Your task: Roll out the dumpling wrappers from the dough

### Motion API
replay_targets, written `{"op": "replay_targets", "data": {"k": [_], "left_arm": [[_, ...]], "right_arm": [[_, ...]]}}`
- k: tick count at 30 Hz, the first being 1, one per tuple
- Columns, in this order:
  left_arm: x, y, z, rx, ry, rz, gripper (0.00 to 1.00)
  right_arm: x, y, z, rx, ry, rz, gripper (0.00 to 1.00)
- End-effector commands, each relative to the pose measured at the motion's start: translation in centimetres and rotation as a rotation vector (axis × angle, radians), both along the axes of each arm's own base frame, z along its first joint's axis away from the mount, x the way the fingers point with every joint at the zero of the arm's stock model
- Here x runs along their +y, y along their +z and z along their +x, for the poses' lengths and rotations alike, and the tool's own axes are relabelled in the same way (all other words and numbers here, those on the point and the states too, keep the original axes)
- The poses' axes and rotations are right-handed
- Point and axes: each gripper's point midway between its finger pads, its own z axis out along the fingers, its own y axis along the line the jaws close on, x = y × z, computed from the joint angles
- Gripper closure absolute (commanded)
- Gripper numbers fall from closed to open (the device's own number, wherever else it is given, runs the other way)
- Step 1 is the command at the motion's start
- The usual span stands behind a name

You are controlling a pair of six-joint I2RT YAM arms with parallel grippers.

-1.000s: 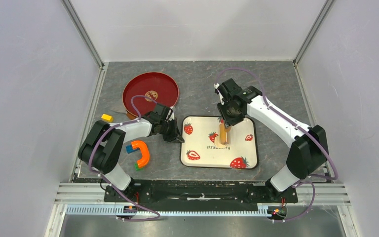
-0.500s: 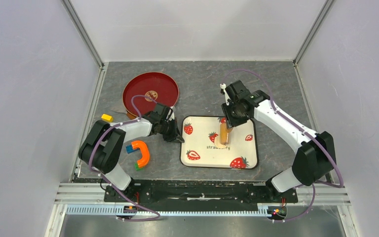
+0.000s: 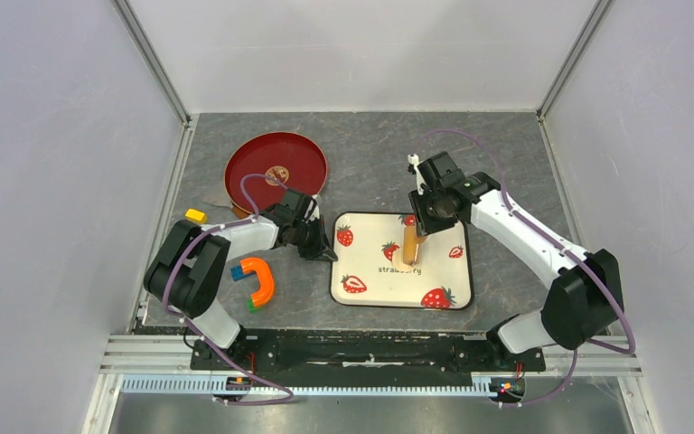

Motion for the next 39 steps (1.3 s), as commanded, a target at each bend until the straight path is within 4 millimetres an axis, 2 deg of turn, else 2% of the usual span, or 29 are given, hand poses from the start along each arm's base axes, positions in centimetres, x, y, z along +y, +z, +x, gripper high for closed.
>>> {"op": "replay_targets", "data": {"k": [1, 11, 19, 39], "left_arm": [[4.5, -5.4, -3.1, 0.093, -0.008, 0.263, 0.98], [4.7, -5.5, -3.1, 0.094, -0.003, 0.270, 0.98], [4.8, -5.5, -3.1, 0.096, 0.006, 0.277, 0.98], [5.3, -5.6, -3.1, 0.101, 0.023, 0.304, 0.98]], "right_arm": [[-8.2, -6.9, -7.1, 0.316, -0.007, -0.379, 1.00], [-10.0, -6.3, -7.3, 0.295, -0.060, -0.456, 1.00], [-10.4, -5.2, -7.5, 0.274, -0.085, -0.465, 1.00], [-11.7, -4.4, -8.6, 0.250, -0.126, -0.509, 1.00]]}}
